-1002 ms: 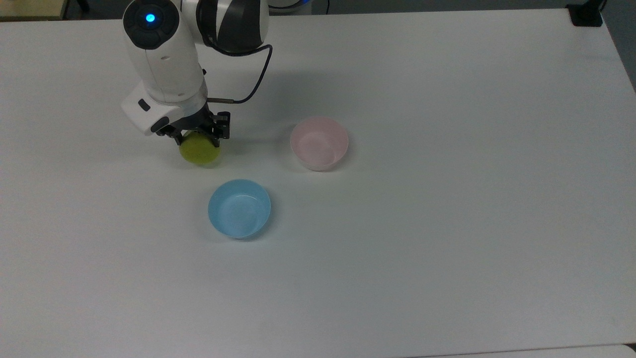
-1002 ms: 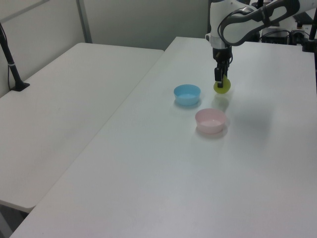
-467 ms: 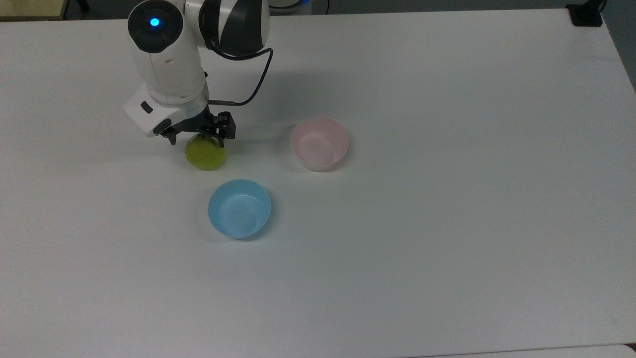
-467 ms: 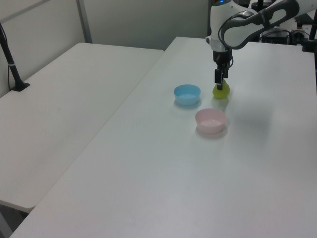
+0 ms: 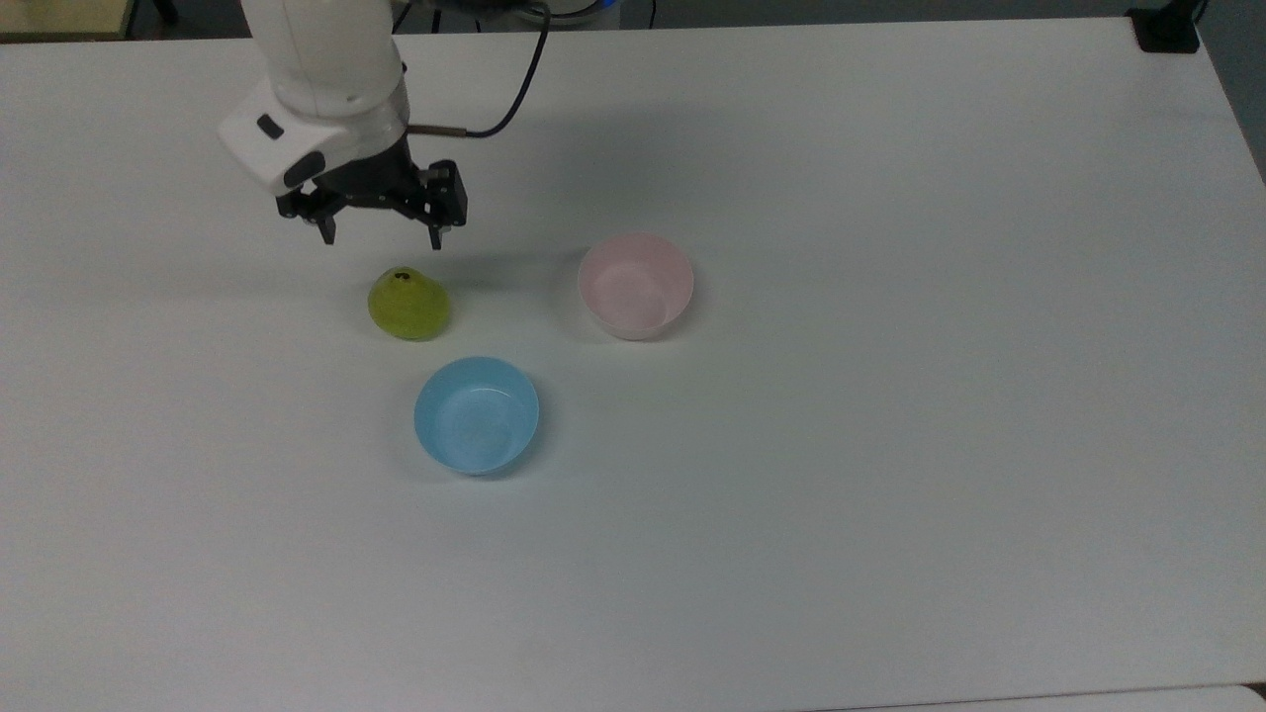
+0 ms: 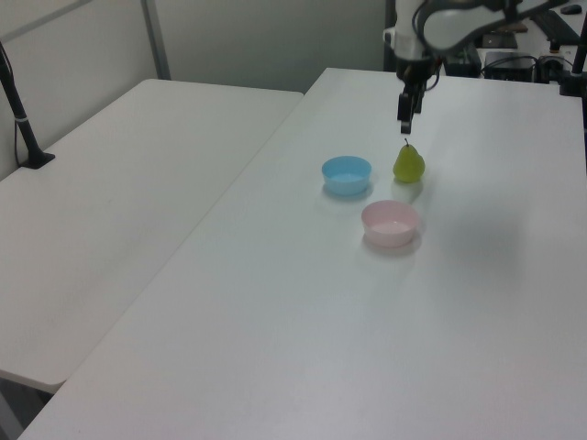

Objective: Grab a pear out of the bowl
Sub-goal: 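Open the gripper to release the pear and raise the gripper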

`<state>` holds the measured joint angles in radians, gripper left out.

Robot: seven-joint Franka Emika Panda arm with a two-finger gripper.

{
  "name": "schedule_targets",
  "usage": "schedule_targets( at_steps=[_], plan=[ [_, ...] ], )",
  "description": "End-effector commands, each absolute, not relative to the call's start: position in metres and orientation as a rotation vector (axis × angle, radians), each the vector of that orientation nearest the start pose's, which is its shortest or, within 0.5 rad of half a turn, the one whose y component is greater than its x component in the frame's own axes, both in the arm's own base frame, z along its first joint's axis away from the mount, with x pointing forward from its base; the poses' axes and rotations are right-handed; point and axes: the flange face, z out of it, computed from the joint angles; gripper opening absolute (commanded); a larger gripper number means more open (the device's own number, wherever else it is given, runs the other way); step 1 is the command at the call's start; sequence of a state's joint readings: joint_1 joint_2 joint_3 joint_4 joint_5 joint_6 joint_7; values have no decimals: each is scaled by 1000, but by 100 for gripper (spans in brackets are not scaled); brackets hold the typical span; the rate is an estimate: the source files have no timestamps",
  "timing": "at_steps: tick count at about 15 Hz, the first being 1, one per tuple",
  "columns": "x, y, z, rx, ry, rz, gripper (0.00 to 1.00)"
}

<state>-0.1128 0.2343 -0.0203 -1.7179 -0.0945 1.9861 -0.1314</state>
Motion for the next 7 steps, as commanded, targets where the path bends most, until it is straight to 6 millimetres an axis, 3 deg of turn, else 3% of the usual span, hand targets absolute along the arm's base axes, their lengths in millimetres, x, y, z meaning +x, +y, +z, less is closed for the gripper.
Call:
schedule_targets(
  at_steps=[1, 5, 7],
  plan=[
    [613, -41, 508, -3237, 11, -46, 100],
    [589, 2, 556, -3209, 43, -63, 100],
    [580, 20, 570, -3201, 41, -63, 100]
  ],
)
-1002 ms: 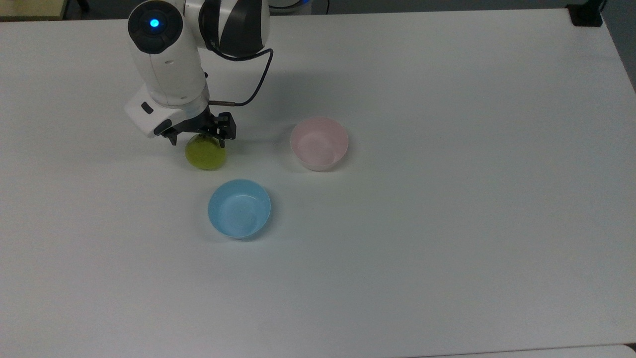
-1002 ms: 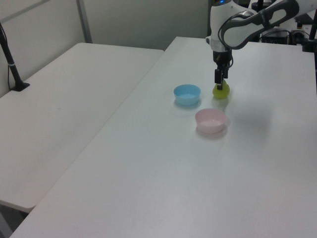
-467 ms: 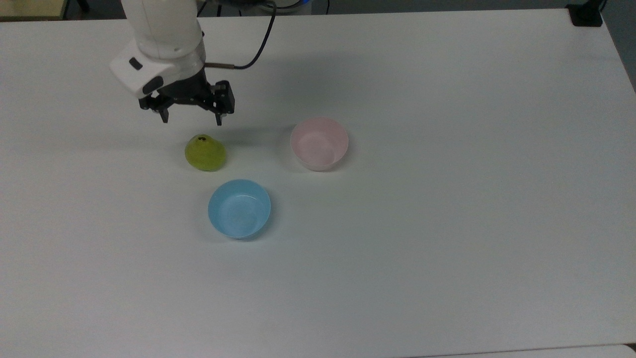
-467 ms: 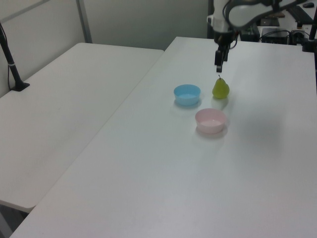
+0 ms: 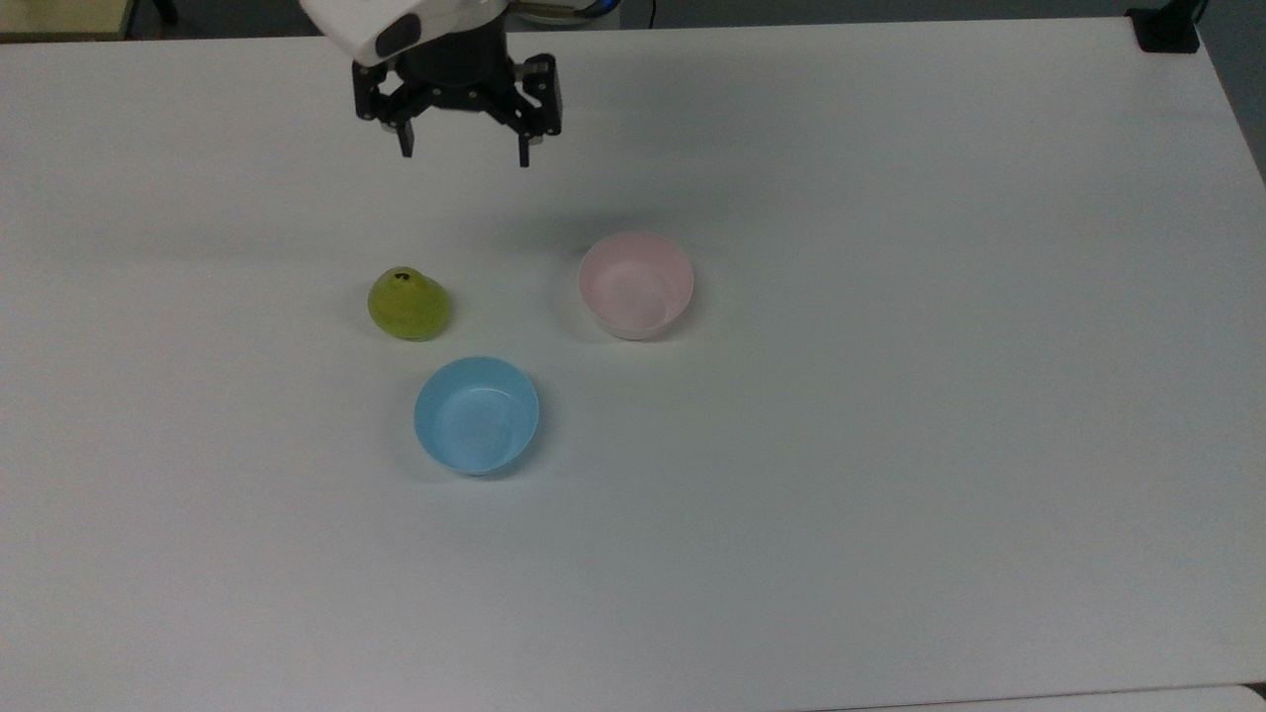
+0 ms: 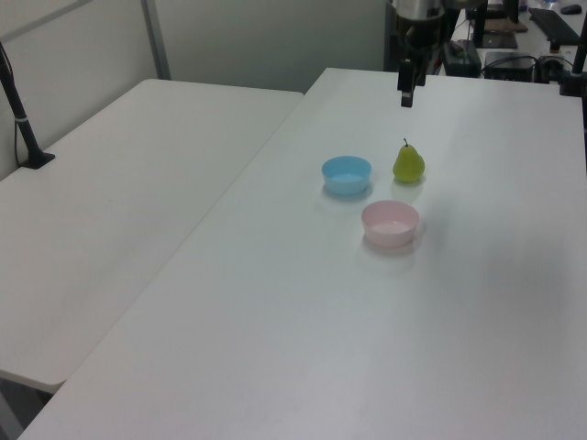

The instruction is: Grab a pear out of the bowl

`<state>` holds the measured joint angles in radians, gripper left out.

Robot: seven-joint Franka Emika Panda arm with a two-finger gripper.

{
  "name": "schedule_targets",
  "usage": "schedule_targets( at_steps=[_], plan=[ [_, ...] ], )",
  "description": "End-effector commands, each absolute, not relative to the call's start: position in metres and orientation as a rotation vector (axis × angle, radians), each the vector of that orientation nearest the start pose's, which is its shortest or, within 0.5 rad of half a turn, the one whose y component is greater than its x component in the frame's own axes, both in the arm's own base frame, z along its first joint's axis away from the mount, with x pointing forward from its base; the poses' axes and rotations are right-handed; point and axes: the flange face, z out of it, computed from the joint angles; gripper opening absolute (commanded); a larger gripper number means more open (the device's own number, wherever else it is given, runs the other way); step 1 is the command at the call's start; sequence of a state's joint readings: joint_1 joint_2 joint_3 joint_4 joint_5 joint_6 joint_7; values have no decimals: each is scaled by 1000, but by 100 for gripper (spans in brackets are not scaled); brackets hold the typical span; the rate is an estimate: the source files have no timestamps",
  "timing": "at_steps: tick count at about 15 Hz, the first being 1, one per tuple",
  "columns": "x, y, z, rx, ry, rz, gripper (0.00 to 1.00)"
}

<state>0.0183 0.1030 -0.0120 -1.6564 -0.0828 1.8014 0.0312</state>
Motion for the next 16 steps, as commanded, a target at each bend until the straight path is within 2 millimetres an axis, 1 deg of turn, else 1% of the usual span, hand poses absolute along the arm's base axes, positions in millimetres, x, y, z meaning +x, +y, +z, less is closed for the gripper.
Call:
schedule_targets(
  at_steps=[1, 3, 4, 5, 6, 8, 16],
  plan=[
    [575, 28, 576, -3201, 22, -68, 100],
    [567, 43, 588, -3198, -19, -77, 100],
    [564, 47, 592, -3192, -25, -83, 100],
    [560, 46, 600, -3174, -9, -98, 100],
    [559, 45, 600, -3173, -6, -88, 100],
    [553, 40, 596, -3179, 2, -5, 100],
    [553, 38, 595, -3180, 10, 3, 100]
  ],
)
